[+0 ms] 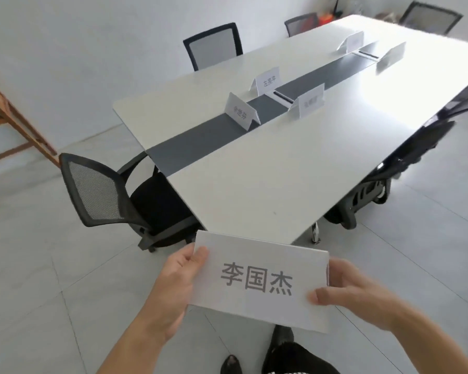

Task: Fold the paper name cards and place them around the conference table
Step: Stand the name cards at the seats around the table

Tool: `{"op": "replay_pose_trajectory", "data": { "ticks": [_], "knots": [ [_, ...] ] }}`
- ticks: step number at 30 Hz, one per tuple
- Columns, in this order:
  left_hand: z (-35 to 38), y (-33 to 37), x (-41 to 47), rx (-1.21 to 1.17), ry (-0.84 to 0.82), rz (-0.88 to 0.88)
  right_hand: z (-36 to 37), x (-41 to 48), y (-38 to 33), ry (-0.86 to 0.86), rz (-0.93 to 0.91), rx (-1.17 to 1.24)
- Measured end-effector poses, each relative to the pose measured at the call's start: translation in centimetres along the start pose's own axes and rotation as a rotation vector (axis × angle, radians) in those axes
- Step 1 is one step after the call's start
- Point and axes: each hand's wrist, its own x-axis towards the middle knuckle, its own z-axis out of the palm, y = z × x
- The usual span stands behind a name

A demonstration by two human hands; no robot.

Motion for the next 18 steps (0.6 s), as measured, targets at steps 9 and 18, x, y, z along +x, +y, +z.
{"op": "replay_pose_trajectory", "data": {
  "ticks": [9, 18],
  "knots": [
    [12.6, -2.3, -0.8, 0.083, -0.161, -0.014, -4.7, -14.1, 9.4, 0.873, -0.066, 0.016],
    [32.6, -7.7, -2.0, 0.168, -0.321, -0.059, -13.6, -31.6, 19.9, 1.267, 0.144, -0.08]
  ]
}}
